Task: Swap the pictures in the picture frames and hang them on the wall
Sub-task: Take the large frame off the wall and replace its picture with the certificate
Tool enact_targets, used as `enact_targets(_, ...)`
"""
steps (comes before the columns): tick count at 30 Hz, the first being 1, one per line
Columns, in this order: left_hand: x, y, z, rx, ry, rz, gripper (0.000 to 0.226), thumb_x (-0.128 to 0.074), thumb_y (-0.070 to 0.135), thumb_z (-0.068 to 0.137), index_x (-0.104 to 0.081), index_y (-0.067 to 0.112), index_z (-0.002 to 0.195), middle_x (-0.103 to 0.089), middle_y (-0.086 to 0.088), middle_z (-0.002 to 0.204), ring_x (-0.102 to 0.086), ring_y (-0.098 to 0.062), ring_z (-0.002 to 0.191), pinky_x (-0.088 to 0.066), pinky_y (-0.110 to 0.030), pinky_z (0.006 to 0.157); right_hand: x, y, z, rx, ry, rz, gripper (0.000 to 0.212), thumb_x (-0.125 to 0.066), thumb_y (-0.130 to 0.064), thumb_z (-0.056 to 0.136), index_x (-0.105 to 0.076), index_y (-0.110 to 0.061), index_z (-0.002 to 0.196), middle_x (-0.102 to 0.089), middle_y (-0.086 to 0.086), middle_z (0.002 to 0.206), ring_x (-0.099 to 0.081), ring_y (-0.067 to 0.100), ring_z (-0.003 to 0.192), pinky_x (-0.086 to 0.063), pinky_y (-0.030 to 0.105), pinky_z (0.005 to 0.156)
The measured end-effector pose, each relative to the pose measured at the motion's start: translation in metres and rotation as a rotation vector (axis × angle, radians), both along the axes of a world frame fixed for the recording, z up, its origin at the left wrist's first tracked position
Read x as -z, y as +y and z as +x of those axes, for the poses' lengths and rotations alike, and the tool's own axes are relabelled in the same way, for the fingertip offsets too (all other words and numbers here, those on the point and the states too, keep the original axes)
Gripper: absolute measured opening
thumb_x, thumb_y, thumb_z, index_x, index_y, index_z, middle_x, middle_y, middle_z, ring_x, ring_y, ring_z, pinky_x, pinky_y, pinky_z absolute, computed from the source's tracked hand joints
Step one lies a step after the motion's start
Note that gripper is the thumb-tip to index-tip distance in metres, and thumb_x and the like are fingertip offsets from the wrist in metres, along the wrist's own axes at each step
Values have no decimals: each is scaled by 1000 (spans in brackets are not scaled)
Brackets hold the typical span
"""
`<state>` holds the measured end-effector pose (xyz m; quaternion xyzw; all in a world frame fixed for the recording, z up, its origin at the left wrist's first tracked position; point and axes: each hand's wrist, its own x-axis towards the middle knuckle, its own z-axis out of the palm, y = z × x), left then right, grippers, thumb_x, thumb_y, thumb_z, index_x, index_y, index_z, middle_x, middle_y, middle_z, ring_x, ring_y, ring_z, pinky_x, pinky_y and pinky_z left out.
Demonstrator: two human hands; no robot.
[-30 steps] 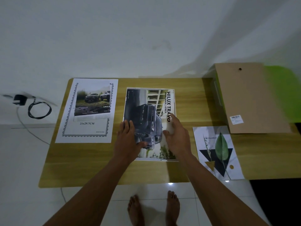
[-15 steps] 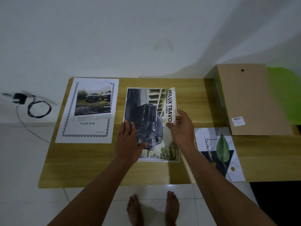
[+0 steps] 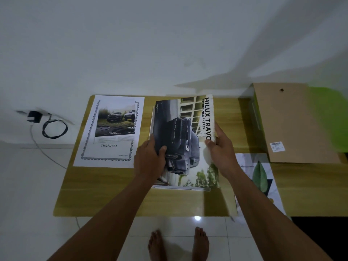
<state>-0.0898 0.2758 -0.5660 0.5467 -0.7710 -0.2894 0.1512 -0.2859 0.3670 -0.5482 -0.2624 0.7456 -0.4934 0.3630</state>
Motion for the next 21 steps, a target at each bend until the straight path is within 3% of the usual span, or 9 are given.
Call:
enact_targets(3,-19,-5,1,-48,189,40,46,-60,25,93,-48,11,135,-62,1,111,-61,-17,94,-52,-19,70,-11,4,0,22,-9,-29,70,-50,5,96,-39,-42,147,-55,-14,140,-53,9,127,-38,42,113)
enact_targets(4,-26,-8,2,-50,248,76,48,-62,21,93,-48,10,137,-64,0,113,-63,-18,94,-54,-20,71,-15,4,1,33,-17,-36,69,-49,5,96,-40,-40,147,-57,-13,139,-55,7,124,-39,40,112)
enact_targets(7,-45,-15,8,-6,397,235,58,-64,17,90,-43,19,144,-63,-3,126,-65,-23,104,-57,-42,87,-28,6,4,72,-68,-65,64,-50,3,97,-40,-35,148,-61,-11,134,-58,7,119,-42,37,109)
enact_targets(10,-73,-14,14,79,524,378,73,-62,-1,88,-33,30,148,-57,0,132,-69,-19,98,-60,-40,77,-43,2,7,127,-86,-41,62,-53,-4,99,-32,-28,152,-60,-2,135,-59,13,115,-44,35,105)
enact_targets(13,-97,-9,19,162,579,314,74,-61,-3,88,-35,48,134,-59,4,130,-64,-19,110,-58,-41,84,-61,-1,14,119,73,17,59,-55,-12,99,-32,-21,153,-55,4,139,-56,14,110,-44,28,92)
enact_targets(16,-114,-5,15,186,541,240,74,-62,3,90,-34,51,139,-59,6,133,-62,-17,114,-58,-39,84,-83,-7,25,21,285,43,51,-54,-30,100,-41,-21,149,-45,1,149,-43,18,133,-32,24,103)
enact_targets(18,-128,3,8,234,504,125,76,-60,3,89,-34,58,136,-61,12,129,-61,-8,112,-54,-26,91,-104,-14,35,-16,238,-9,50,-54,-40,99,-46,-23,145,-50,-2,145,-46,15,133,-35,25,106)
enact_targets(21,-143,17,0,315,468,24,79,-58,-1,87,-36,58,135,-61,16,125,-57,1,109,-45,-6,88,-138,-20,49,-30,32,-122,51,-54,-44,98,-49,-23,143,-58,-6,133,-56,11,121,-49,25,96)
